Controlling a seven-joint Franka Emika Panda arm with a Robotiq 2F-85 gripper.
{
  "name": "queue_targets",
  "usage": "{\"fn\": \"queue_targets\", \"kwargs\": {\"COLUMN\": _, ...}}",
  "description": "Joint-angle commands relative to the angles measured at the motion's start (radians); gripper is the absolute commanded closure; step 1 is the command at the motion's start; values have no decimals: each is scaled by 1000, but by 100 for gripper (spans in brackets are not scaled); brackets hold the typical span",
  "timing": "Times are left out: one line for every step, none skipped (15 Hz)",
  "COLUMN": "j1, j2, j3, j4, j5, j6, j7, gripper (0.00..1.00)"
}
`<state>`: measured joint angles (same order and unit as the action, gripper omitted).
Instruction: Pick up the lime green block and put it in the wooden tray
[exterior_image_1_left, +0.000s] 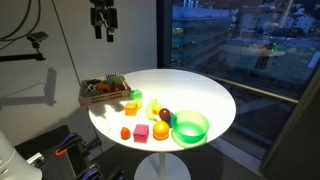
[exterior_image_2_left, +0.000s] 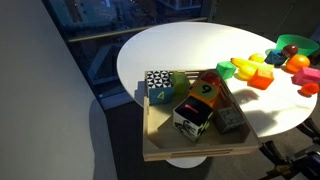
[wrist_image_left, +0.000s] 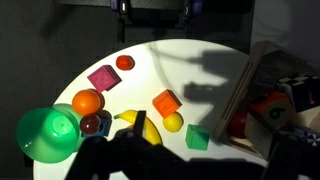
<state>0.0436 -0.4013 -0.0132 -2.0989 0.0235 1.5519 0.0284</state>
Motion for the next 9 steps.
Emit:
{"fn": "queue_targets", "kwargs": {"j1": -15, "j2": -52, "j3": -5, "j4": -24, "j5": 26, "j6": 24, "j7": -18, "gripper": 0}}
{"fn": "queue_targets", "kwargs": {"j1": -16, "j2": -51, "j3": -5, "j4": -23, "j5": 24, "j6": 26, "j7": -15, "gripper": 0}}
{"fn": "queue_targets", "kwargs": {"j1": -16, "j2": -49, "j3": -5, "j4": -22, "j5": 23, "j6": 29, "j7": -14, "gripper": 0}}
{"fn": "queue_targets", "kwargs": {"j1": -15, "j2": -29, "j3": 7, "j4": -1, "j5": 4, "j6": 5, "j7": -5, "gripper": 0}}
{"fn": "queue_targets", "kwargs": {"j1": -15, "j2": -30, "j3": 7, "j4": -2, "j5": 4, "j6": 7, "j7": -5, "gripper": 0}}
{"fn": "queue_targets", "kwargs": {"j1": -16, "j2": -30, "j3": 7, "j4": -3, "j5": 4, "j6": 9, "j7": -4, "gripper": 0}}
{"fn": "queue_targets", "kwargs": {"j1": -17, "j2": -30, "j3": 7, "j4": -4, "j5": 4, "j6": 11, "j7": -4, "gripper": 0}}
{"fn": "queue_targets", "kwargs": {"j1": -17, "j2": -30, "j3": 7, "j4": -6, "j5": 4, "j6": 12, "j7": -4, "gripper": 0}}
{"fn": "queue_targets", "kwargs": {"j1": -17, "j2": -30, "j3": 7, "j4": -7, "j5": 4, "j6": 13, "j7": -4, "gripper": 0}}
